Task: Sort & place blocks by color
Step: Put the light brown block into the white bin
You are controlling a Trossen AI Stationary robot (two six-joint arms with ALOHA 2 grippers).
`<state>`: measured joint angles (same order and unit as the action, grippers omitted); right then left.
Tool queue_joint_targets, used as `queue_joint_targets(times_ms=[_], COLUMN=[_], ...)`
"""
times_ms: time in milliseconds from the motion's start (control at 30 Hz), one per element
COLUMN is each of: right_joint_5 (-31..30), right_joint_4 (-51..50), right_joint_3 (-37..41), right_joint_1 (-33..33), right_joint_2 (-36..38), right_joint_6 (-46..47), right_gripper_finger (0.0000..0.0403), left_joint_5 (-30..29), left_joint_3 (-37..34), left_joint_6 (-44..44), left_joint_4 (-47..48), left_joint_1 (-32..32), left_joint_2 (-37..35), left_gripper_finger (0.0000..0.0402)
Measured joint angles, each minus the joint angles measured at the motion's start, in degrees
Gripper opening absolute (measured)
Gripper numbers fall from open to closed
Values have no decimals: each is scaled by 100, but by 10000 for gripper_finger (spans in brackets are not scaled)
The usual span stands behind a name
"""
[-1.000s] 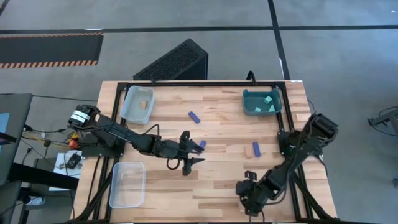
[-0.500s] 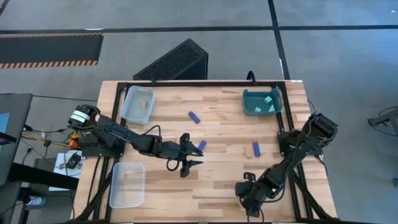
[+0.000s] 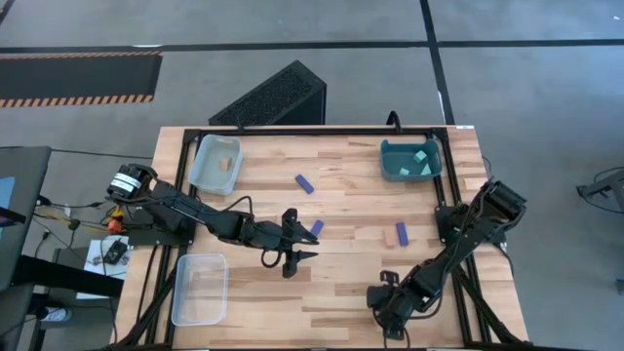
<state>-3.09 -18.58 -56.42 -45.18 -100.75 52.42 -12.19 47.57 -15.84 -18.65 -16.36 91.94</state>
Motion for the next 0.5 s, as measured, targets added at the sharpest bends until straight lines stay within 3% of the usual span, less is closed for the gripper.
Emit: queue_joint_targets(times_ms=[500], right_joint_5=[85], right_joint_4=[-51], right_joint_3=[-2], right_joint_1=[-4], right_joint_2=[7], right_joint_6=[-45], right_gripper_finger=[84], left_joint_5=[2], left_joint_3=[0], left_joint_6=[-2], left_joint_4=[13], left_joint_1=[0], left_joint_2=[0], left_gripper_finger=[198])
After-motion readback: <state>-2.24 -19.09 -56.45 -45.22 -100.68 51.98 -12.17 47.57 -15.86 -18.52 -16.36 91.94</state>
